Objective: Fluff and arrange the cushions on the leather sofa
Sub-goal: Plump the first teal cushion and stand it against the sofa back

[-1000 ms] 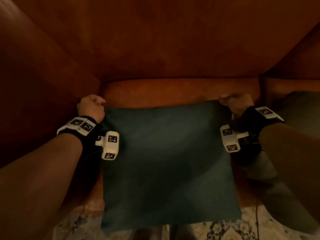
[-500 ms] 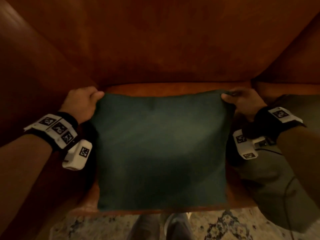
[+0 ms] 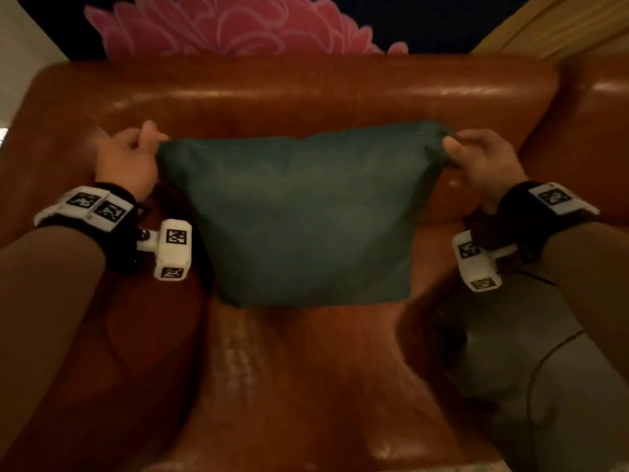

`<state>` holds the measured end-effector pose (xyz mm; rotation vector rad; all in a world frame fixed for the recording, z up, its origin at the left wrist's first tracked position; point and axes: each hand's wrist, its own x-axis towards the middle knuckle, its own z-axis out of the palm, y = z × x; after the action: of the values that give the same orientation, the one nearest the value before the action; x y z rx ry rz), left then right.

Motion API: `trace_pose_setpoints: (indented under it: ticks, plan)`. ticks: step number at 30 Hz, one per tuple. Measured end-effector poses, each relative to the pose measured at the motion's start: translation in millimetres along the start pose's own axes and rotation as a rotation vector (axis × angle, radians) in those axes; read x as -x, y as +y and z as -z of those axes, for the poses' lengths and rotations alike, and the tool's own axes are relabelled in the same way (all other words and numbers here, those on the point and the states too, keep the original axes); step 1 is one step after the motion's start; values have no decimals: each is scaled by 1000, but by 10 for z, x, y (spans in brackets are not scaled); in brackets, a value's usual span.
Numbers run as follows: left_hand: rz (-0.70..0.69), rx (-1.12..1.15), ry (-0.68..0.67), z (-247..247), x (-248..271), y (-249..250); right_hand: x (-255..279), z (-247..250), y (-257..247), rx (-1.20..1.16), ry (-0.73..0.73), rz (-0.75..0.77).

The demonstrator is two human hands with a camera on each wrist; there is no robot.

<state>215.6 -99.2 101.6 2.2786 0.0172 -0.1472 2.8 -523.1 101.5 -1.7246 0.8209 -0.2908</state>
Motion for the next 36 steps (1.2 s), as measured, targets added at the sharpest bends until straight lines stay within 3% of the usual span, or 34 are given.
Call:
trace_pose_setpoints:
  ticks: [2, 4, 6, 8, 12, 15, 17, 19, 22, 26, 30, 32, 33, 34, 35, 36]
  plan:
    - [229, 306, -79, -53, 1, -84, 82, -69, 81, -92, -49, -214]
    - [325, 433, -168, -152, 69, -153, 155, -144, 216, -101, -95, -304]
    - [316, 499, -287, -271, 150, -190, 230, -274, 272, -129, -181, -295]
    - [199, 515, -290, -359, 167, -226, 246, -375, 284, -78, -221, -224]
    - [-10, 230, 44, -404, 60, -168, 63, -333, 489, 58, -28, -117]
    - [95, 267, 57, -386, 10, -171, 171, -348, 341, -23, 29, -154]
    - [218, 593, -57, -355, -15, -162, 102, -272, 318, -112, 58, -167]
    - [195, 716, -154, -281, -90, -158, -15, -215, 229, -212, 58, -134]
    - [23, 369, -166, -226, -264, -90, -179, -246, 11, -136, -21, -36]
    - [-79, 17, -20, -191, -424, -175, -360, -195, 7, 285, 143, 45]
    - [-90, -18, 135, -186, -302, -144, -153, -209, 37, 421, 274, 10]
    - [-106, 21, 276, -78, -144, -36, 111, -213, -141, 324, 411, 87]
    - [-146, 132, 300, -32, -5, 86, 232, -245, -265, 157, 416, 118]
    - [-158, 319, 234, -38, 161, 229, 370, -347, -396, -118, 328, 95]
    - [-102, 516, 47, -128, 366, 378, 519, -537, -513, -400, 114, -23]
    - [19, 663, -247, -290, 572, 521, 636, -801, -595, -573, -141, -197]
